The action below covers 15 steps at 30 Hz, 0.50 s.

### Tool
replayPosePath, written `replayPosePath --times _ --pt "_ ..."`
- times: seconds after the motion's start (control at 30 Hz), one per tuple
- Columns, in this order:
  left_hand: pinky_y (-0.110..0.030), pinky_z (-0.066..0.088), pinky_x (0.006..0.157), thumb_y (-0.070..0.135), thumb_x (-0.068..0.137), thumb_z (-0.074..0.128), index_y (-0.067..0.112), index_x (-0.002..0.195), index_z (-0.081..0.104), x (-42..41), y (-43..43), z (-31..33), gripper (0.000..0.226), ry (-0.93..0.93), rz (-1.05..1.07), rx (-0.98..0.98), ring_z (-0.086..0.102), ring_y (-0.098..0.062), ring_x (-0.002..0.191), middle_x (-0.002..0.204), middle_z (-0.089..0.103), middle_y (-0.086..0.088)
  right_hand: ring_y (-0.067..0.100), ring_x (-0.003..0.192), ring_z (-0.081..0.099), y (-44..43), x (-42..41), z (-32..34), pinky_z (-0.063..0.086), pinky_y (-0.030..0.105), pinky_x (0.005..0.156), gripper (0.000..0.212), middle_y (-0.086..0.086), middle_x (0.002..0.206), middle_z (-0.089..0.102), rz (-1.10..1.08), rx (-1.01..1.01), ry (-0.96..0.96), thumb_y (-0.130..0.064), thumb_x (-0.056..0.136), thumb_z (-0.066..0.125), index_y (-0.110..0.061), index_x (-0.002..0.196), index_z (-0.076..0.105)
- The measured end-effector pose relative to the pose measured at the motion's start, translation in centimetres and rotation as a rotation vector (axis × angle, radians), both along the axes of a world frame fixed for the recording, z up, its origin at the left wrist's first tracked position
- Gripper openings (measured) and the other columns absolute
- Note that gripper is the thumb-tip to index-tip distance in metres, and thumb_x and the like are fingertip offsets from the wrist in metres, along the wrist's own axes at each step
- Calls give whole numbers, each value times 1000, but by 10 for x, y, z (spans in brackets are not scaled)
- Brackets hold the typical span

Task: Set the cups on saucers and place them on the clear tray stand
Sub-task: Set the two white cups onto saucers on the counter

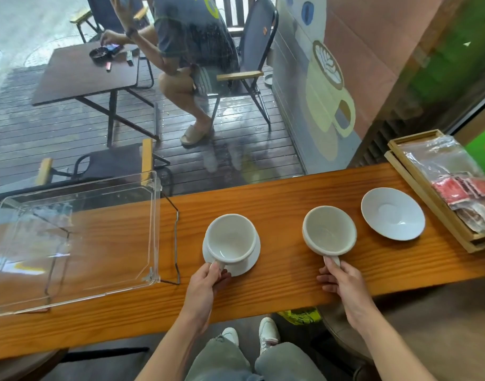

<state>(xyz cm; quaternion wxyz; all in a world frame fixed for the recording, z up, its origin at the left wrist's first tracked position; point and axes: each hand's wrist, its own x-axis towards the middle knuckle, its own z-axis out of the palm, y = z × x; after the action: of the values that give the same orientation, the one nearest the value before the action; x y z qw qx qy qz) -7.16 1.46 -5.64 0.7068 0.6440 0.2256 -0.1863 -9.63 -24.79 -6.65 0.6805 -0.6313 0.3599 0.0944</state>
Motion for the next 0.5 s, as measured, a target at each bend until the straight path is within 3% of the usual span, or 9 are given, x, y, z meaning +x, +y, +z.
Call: replayPosePath --times 0.3,0.5 --pt "-29 51 81 21 99 40 8 90 66 -5 -3 -6 30 12 56 -14 61 -21 99 100 67 -11 20 74 61 -8 0 0 48 31 64 17 10 83 61 2 2 -10 -22 93 52 -10 91 64" --pt "-33 53 82 25 98 42 6 85 64 -5 -4 -8 32 3 44 83 63 -22 95 99 65 -14 21 72 60 -15 1 7 49 30 65 17 12 81 60 -38 26 -36 -21 95 49 -13 89 63"
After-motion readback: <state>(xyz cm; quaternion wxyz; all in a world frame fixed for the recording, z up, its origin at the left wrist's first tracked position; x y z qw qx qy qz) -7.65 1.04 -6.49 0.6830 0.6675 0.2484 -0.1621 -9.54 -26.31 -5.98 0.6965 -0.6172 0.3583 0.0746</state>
